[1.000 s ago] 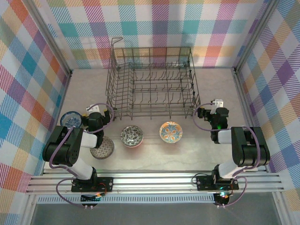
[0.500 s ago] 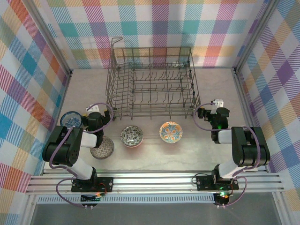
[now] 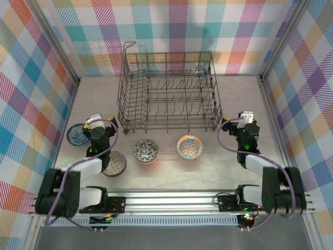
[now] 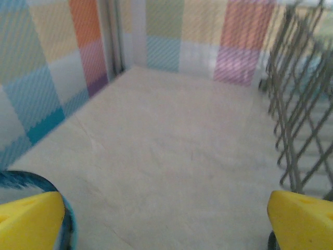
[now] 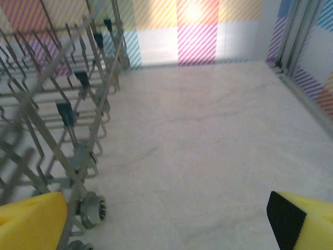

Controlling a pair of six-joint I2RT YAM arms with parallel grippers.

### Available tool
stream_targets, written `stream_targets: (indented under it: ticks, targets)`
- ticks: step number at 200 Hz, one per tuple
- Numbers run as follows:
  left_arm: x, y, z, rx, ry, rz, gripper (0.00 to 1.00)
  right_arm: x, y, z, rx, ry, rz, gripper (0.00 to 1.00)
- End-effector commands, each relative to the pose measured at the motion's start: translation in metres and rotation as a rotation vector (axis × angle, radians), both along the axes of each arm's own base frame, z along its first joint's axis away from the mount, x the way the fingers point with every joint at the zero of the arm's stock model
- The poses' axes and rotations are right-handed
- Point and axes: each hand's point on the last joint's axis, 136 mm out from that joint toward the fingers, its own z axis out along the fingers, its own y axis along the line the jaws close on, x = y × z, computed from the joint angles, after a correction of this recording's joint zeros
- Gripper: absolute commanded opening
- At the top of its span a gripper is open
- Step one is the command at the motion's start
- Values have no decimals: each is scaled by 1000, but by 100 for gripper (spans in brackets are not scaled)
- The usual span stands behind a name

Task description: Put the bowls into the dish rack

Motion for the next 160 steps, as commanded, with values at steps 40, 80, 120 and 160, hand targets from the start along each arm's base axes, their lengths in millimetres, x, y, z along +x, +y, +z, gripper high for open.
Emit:
stream_targets:
  ticks: [40,80,120,160]
  targets:
    - [-26,4,111,-94,8,17,100,-36,1,61,78,118,-21,99]
    - [4,-51,132,-196,246,-261,100,-24,14,62,116,305,37,99]
    - [39,-88,123,-293,403,-412,100,2,23,51,156,465,61,100]
    - [58,-94,97,-301,544,-413,100,22,24,38,84,550,72,97]
